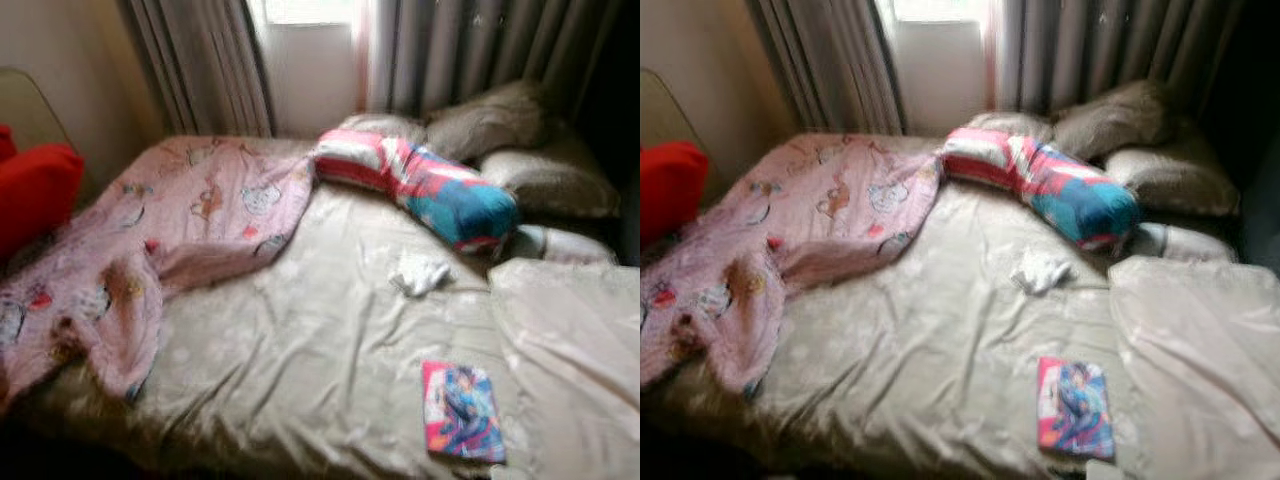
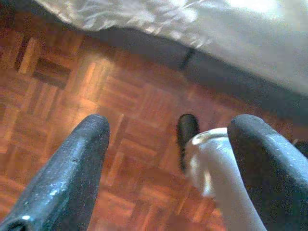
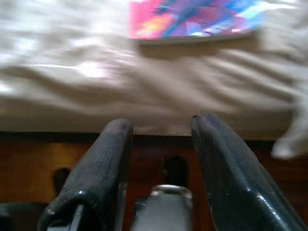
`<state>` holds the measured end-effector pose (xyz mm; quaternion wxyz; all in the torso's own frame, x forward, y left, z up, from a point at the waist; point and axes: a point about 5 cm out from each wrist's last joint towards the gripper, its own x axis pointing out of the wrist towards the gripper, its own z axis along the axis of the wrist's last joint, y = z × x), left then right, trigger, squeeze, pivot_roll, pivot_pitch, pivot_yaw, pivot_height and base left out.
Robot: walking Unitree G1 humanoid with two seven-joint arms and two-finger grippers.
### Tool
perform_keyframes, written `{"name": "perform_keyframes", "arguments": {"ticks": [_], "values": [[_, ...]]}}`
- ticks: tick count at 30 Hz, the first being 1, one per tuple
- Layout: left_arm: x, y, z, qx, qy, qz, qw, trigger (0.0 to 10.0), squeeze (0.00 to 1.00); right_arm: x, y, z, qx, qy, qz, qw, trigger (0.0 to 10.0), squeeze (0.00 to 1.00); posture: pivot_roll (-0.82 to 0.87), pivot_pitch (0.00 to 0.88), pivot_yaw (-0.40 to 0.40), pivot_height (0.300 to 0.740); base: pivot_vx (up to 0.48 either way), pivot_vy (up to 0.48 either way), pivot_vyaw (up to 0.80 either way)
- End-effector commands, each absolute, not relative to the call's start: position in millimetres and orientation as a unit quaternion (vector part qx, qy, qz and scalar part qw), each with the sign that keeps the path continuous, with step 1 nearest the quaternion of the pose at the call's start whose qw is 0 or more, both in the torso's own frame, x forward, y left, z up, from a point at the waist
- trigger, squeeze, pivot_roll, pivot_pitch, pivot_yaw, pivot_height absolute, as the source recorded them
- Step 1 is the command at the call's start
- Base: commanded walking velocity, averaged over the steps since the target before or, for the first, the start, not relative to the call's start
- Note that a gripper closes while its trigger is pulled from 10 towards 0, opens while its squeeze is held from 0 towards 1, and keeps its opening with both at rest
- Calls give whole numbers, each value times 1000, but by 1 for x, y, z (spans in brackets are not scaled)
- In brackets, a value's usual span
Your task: Clean up the room
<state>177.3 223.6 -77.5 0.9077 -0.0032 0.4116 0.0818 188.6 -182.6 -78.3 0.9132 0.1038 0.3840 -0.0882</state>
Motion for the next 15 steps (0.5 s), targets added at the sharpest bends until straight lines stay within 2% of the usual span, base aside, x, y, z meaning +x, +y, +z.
{"name": "perform_keyframes", "arguments": {"ticks": [1, 8, 15], "values": [[175, 225, -79, -1, 420, 85, 904, 10000, 0, 185, -190, -80, 99, 388, -98, 911, 10000, 0, 35, 144, 25, 740, 0, 480, 0], [172, 237, -77, 1, 422, 91, 902, 10000, 0, 185, -190, -79, 99, 387, -99, 911, 10000, 0, 34, 141, 25, 740, 0, 480, 0], [145, 272, -77, 6, 434, 108, 894, 10000, 0, 187, -188, -78, 104, 382, -99, 913, 10000, 0, 34, 129, 28, 740, 0, 480, 0]]}}
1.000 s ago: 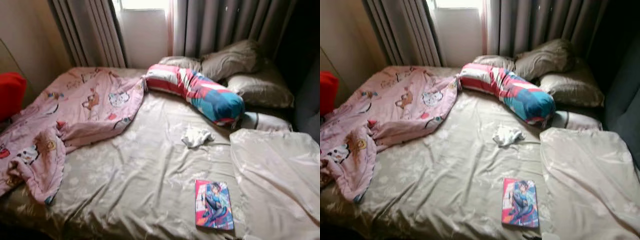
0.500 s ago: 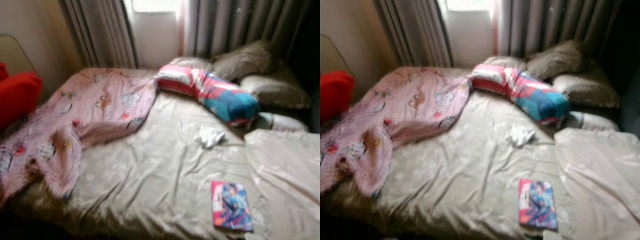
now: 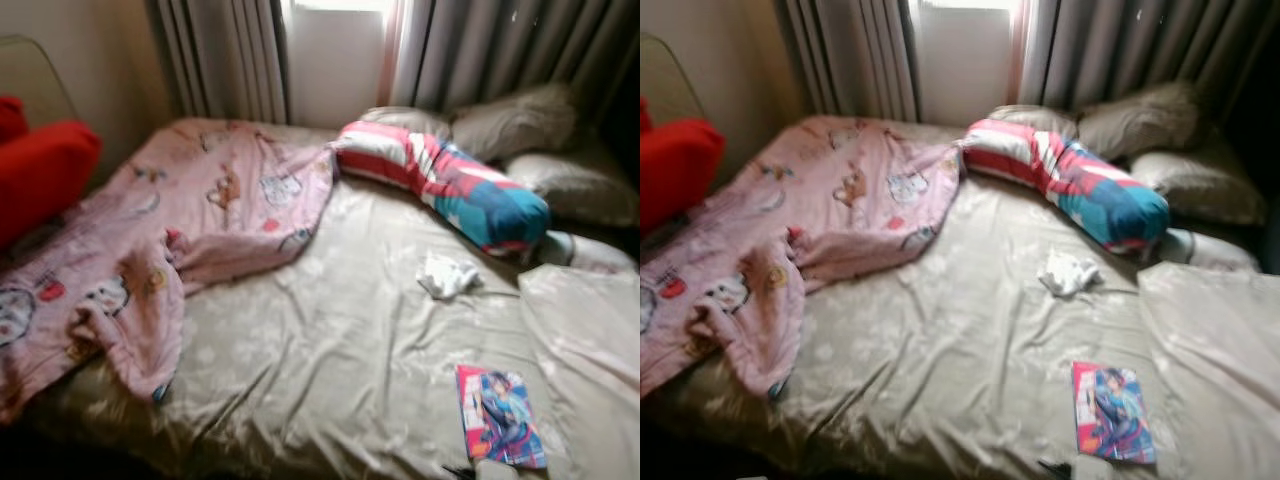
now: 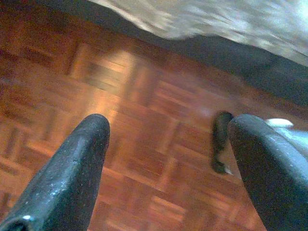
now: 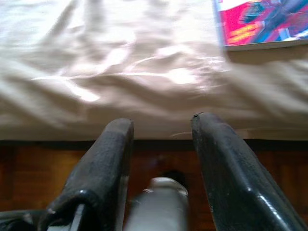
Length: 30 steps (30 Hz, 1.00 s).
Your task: Clean up the room
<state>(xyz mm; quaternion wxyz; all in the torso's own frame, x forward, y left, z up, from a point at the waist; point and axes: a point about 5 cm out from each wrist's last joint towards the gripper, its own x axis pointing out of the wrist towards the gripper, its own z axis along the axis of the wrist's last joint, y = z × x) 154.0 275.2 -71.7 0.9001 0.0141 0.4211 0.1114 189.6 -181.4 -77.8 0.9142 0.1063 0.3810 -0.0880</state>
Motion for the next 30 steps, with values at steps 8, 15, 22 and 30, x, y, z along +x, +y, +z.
{"name": "perform_keyframes", "arguments": {"ticks": [8, 15, 22, 30], "values": [[128, 285, -77, 7, 443, 114, 889, 10000, 0, 188, -185, -78, 108, 379, -98, 914, 10000, 0, 33, 123, 31, 740, 0, 480, 0], [131, 268, -83, 7, 448, 103, 888, 10000, 0, 188, -184, -78, 110, 381, -98, 913, 10000, 0, 35, 122, 34, 740, 0, 480, 0], [145, 239, -87, 5, 447, 88, 890, 10000, 0, 188, -184, -78, 111, 379, -96, 913, 10000, 0, 36, 125, 34, 740, 0, 480, 0], [149, 236, -87, 5, 442, 89, 892, 10000, 0, 188, -187, -78, 111, 375, -97, 915, 10000, 0, 37, 136, 32, 740, 0, 480, 0]]}}
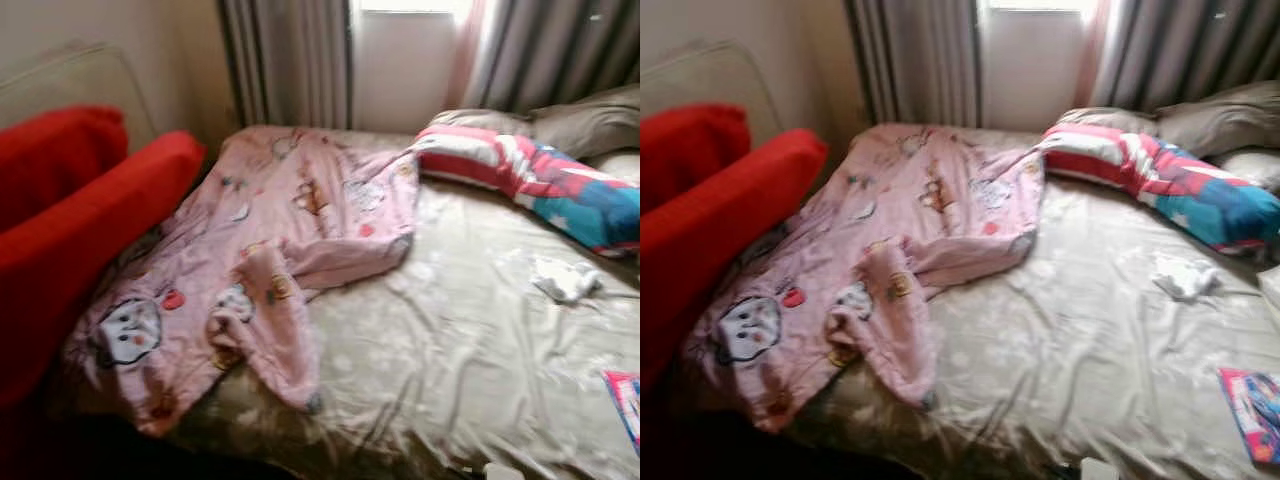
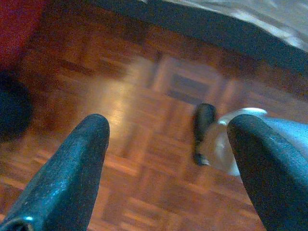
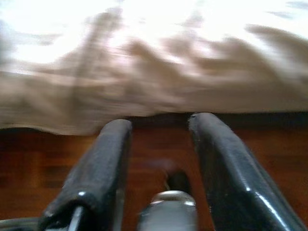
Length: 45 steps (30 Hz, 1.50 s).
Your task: Clean up the room
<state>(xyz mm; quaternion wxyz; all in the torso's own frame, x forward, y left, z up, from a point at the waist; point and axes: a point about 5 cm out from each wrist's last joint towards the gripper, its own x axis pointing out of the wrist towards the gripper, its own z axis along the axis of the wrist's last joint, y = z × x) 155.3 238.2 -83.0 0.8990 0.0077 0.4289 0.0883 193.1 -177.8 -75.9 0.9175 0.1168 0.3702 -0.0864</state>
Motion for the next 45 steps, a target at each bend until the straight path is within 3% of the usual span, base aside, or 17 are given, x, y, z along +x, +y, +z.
{"name": "perform_keyframes", "arguments": {"ticks": [1, 10, 15, 30, 45], "values": [[149, 238, -86, 6, 440, 90, 893, 10000, 0, 188, -187, -77, 112, 374, -96, 916, 10000, 0, 38, 138, 31, 740, 0, 480, 0], [148, 257, -81, 6, 433, 100, 896, 10000, 0, 191, -186, -76, 113, 369, -93, 918, 10000, 0, 40, 144, 29, 740, 0, 480, 0], [145, 261, -80, 8, 436, 102, 894, 10000, 0, 194, -184, -75, 114, 365, -89, 920, 10000, 0, 40, 148, 28, 740, 0, 0, 0], [160, 243, -81, -4, 432, 95, 897, 10000, 0, 200, -180, -72, 103, 364, -73, 923, 10000, 0, 43, 152, 27, 740, 0, 0, 0], [159, 240, -81, -7, 426, 90, 900, 10000, 0, 201, -177, -71, 105, 359, -71, 925, 10000, 0, 44, 153, 29, 740, 0, 0, 740]]}}
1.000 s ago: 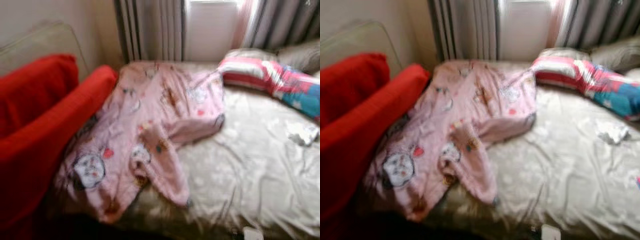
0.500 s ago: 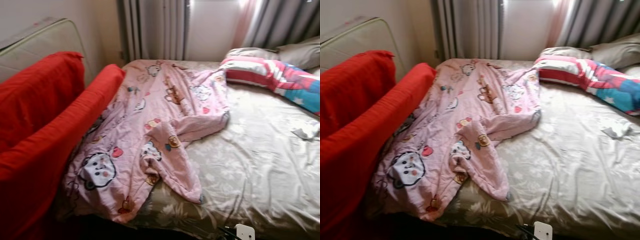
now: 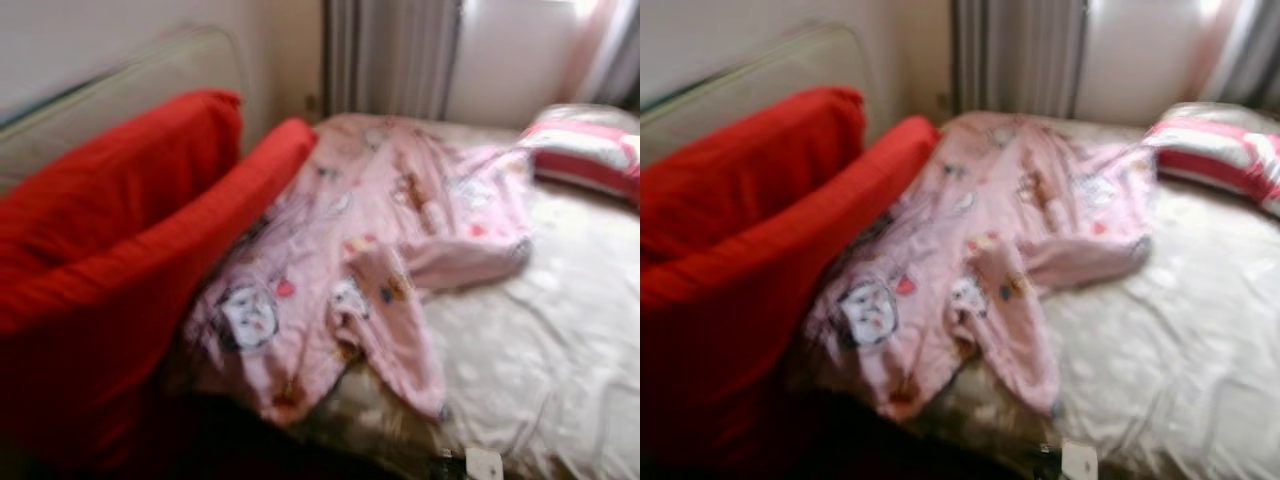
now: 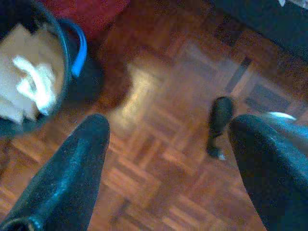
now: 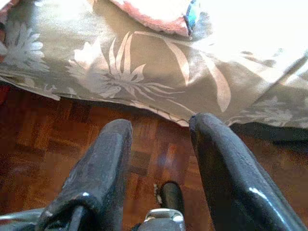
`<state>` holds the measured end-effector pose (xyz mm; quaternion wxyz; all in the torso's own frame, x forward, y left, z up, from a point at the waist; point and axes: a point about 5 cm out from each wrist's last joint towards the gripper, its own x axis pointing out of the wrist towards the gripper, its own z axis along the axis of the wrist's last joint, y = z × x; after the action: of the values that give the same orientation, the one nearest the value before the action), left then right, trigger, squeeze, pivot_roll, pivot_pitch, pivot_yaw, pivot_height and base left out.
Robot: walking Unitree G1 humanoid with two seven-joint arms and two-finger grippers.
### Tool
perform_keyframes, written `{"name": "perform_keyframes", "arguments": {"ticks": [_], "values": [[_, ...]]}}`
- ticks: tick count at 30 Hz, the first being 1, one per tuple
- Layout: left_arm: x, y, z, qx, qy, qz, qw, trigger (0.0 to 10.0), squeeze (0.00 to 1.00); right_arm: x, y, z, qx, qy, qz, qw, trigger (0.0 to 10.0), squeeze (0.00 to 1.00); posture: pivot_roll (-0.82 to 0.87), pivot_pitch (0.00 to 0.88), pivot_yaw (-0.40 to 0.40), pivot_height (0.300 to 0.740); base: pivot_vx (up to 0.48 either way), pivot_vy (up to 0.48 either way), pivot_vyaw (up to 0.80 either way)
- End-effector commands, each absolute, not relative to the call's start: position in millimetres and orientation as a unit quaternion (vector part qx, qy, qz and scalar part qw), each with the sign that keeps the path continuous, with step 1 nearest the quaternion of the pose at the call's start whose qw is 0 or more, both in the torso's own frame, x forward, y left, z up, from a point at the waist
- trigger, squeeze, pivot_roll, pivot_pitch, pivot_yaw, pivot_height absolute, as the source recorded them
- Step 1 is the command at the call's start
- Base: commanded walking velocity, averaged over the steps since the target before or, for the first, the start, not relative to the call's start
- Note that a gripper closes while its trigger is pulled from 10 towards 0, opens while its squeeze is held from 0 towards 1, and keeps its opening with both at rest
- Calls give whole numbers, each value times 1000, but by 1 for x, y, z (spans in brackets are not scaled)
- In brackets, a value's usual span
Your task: Clean up the room
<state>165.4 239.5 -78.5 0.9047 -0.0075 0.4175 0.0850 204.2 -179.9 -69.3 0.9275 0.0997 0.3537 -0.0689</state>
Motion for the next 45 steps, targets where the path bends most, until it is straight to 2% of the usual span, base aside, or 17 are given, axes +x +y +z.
{"name": "perform_keyframes", "arguments": {"ticks": [1, 20, 33, 41, 45], "values": [[159, 239, -82, -7, 426, 89, 900, 10000, 0, 201, -177, -72, 106, 359, -73, 924, 10000, 0, 44, 153, 29, 740, 0, 0, 0], [160, 243, -79, -13, 419, 88, 904, 10000, 0, 207, -176, -67, 111, 343, -78, 929, 10000, 0, 45, 150, 30, 740, 0, 0, 0], [171, 232, -78, -15, 411, 80, 908, 10000, 0, 208, -175, -67, 109, 342, -73, 930, 10000, 0, 46, 151, 29, 740, 0, 0, 0], [162, 249, -77, -13, 416, 88, 905, 10000, 0, 205, -174, -69, 100, 350, -64, 929, 10000, 0, 46, 151, 29, 740, 257, 0, 301], [166, 243, -77, -12, 416, 86, 905, 10000, 0, 204, -174, -70, 107, 351, -70, 928, 10000, 0, 46, 152, 30, 740, 278, 0, 150]]}}
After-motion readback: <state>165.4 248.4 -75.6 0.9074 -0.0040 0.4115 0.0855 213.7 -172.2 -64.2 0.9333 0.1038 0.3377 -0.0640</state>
